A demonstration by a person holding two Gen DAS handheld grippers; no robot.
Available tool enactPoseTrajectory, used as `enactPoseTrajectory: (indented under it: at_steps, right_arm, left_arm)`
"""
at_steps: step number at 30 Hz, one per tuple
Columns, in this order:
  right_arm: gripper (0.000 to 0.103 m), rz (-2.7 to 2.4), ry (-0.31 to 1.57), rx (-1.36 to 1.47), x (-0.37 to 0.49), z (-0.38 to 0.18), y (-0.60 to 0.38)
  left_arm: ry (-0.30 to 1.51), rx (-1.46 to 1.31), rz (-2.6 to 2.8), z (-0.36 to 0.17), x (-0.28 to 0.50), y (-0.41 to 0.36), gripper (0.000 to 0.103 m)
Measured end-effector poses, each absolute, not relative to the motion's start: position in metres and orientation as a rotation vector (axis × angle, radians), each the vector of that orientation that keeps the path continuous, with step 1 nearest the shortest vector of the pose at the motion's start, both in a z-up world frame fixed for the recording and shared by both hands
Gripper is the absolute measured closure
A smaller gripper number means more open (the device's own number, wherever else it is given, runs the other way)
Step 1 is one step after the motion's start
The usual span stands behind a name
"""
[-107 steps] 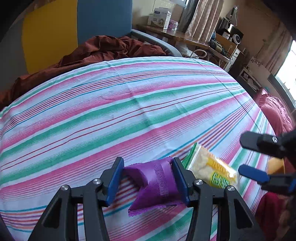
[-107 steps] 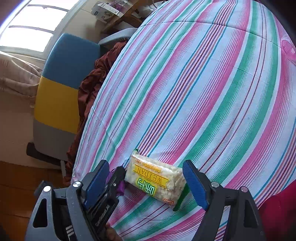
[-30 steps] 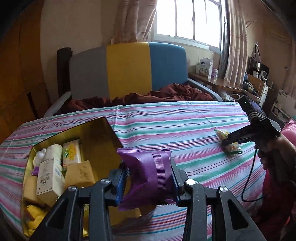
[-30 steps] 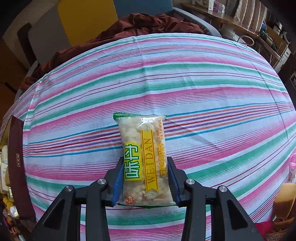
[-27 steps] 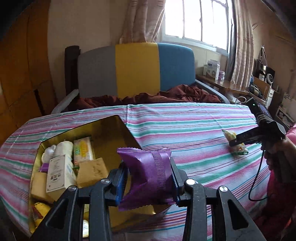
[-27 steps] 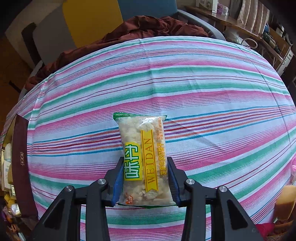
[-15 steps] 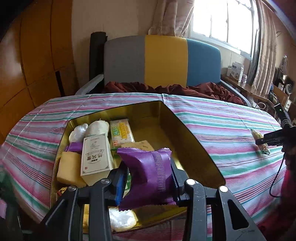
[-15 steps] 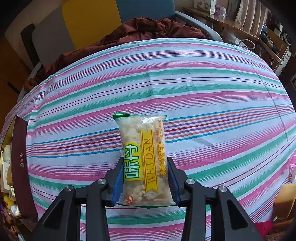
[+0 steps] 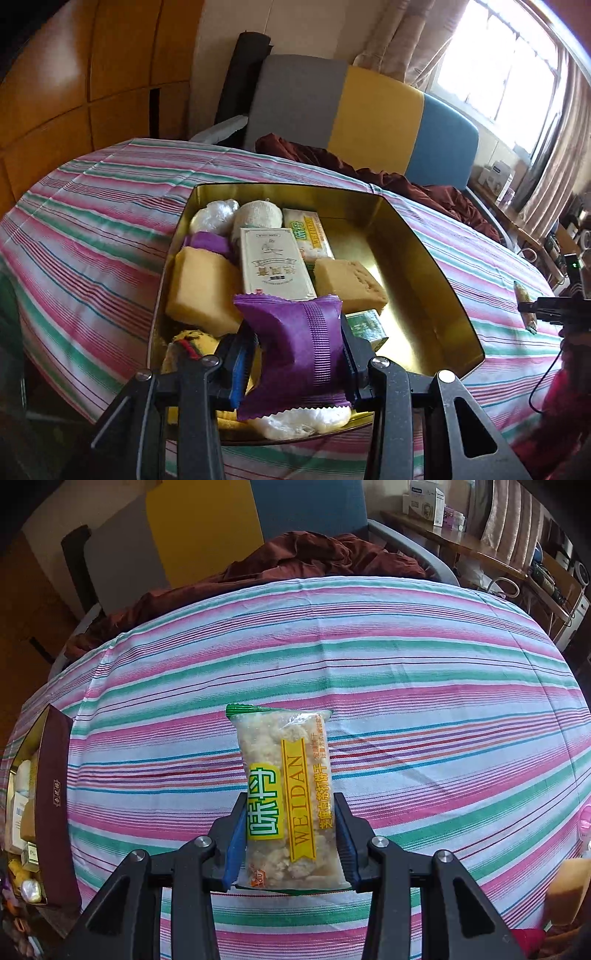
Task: Organize objects
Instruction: 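Carry the purple pouch into the gold tray and open the left gripper, then carry the WEIDAN cracker pack into the gold tray and open the right gripper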
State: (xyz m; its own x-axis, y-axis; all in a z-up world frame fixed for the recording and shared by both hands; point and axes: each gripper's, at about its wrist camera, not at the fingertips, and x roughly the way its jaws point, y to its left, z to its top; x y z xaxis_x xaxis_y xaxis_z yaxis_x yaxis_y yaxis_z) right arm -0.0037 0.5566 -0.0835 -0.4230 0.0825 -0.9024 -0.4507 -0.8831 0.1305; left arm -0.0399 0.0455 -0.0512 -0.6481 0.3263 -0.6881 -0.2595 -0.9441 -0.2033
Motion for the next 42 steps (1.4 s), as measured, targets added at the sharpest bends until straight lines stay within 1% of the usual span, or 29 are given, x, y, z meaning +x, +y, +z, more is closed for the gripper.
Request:
enactPoseTrajectory:
  at_steps: [10, 16, 19, 21, 22, 23, 24, 25, 28, 32, 37, 39, 42]
  right_arm:
    - [0.061, 2.374, 0.512, -1.441, 0.002, -0.075, 0.558]
    - [0.061, 2.375, 0.503, -1.450, -0.001, -0.077, 0.553]
    - [0.061, 2.367, 0.501, -1.459, -0.002, -0.078, 0.553]
    - [0.061, 2.365, 0.496, -1.464, -0.002, -0.078, 0.552]
    - [0.061, 2.364, 0.496, -1.467, -0.002, -0.079, 0.552]
    - [0.061, 2.362, 0.495, -1.468, -0.003, -0.079, 0.552]
    - [0.061, 2.359, 0.495, -1.467, -0.003, -0.079, 0.553]
    - [0.060, 2.356, 0.497, -1.467, -0.002, -0.078, 0.553]
    - [0.061, 2.345, 0.500, -1.466, -0.002, -0.079, 0.555]
    - [0.060, 2.339, 0.495, -1.453, -0.001, -0.077, 0.556]
    - [0.060, 2.347, 0.432, -1.417, -0.001, -0.069, 0.549]
    - [0.060, 2.382, 0.392, -1.412, -0.002, -0.064, 0.538]
    - [0.060, 2.443, 0.318, -1.449, -0.007, -0.057, 0.507]
  left_arm:
    - [-0.051, -1.096, 2.473, -0.054, -0.037, 0.092, 0.062]
    - [0.068, -1.126, 2.432, -0.070, -0.039, 0.116, 0.062]
    - [0.147, -1.093, 2.469, -0.074, -0.039, 0.121, 0.062]
    - [0.156, -1.084, 2.474, -0.075, -0.040, 0.122, 0.061]
    - [0.141, -1.087, 2.463, -0.075, -0.041, 0.121, 0.055]
    - [0.124, -1.088, 2.452, -0.075, -0.042, 0.120, 0.045]
    - [0.102, -1.092, 2.448, -0.075, -0.043, 0.118, 0.042]
    - [0.078, -1.096, 2.448, -0.074, -0.043, 0.116, 0.040]
    - [0.039, -1.100, 2.451, -0.073, -0.042, 0.110, 0.040]
    - [0.040, -1.091, 2.499, -0.069, -0.039, 0.102, 0.040]
    - [0.117, -1.058, 2.585, -0.055, -0.034, 0.096, 0.040]
    - [0.144, -1.037, 2.618, -0.049, -0.032, 0.091, 0.038]
    - [0.123, -1.011, 2.644, -0.039, -0.032, 0.082, 0.033]
